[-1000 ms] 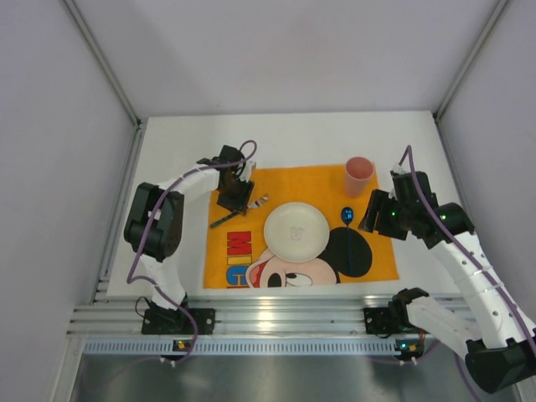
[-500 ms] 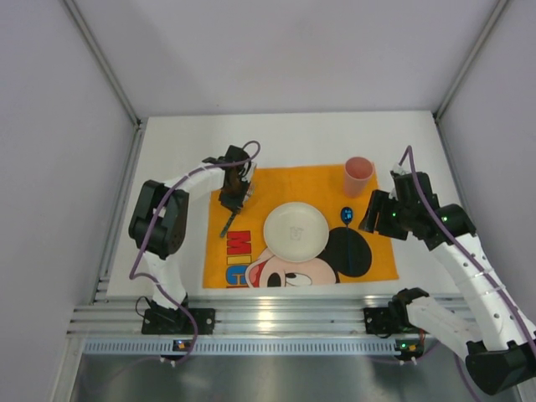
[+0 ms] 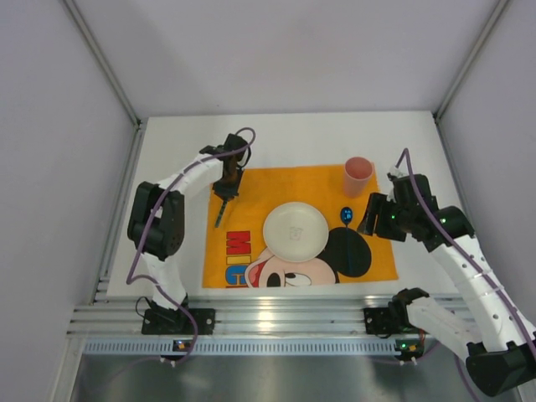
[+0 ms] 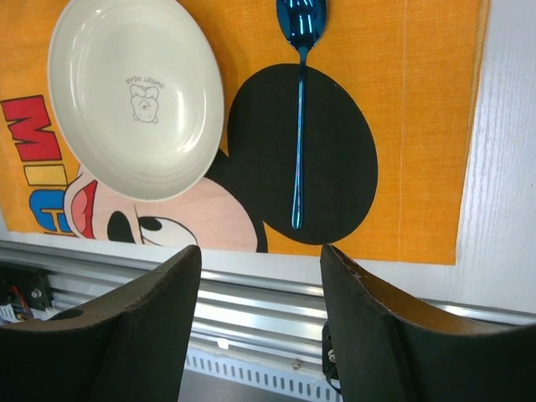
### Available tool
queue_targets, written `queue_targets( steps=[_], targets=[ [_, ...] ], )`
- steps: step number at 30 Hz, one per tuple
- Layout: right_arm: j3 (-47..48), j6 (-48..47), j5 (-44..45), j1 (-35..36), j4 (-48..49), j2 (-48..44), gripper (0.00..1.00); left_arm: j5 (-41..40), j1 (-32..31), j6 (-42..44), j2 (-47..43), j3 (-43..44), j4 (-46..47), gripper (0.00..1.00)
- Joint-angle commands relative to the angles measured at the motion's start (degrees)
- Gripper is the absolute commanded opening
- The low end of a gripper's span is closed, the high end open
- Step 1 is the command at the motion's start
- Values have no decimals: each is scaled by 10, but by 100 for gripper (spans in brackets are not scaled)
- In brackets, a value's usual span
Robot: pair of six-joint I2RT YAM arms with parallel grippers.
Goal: Set the dinner table for one person
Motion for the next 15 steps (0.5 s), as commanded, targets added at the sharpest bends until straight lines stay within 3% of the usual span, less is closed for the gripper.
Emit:
queue_targets(
  steps=[1,6,11,15],
  targets=[
    [-7,-15,-14,-7,26,-13,60,-22,1,-37,-53,32,-43,3],
    [-24,-25,-23,-7,27,-24,60,28,-1,-145,-113,-16,-36,0],
    [-33,-32,-34,-8,25,-34,60,85,-8,-242,-206,-175,38,0],
    [-32,-43,-39,-8,21,-35,60,92,-15,-260,-250,-259,84,0]
  ],
)
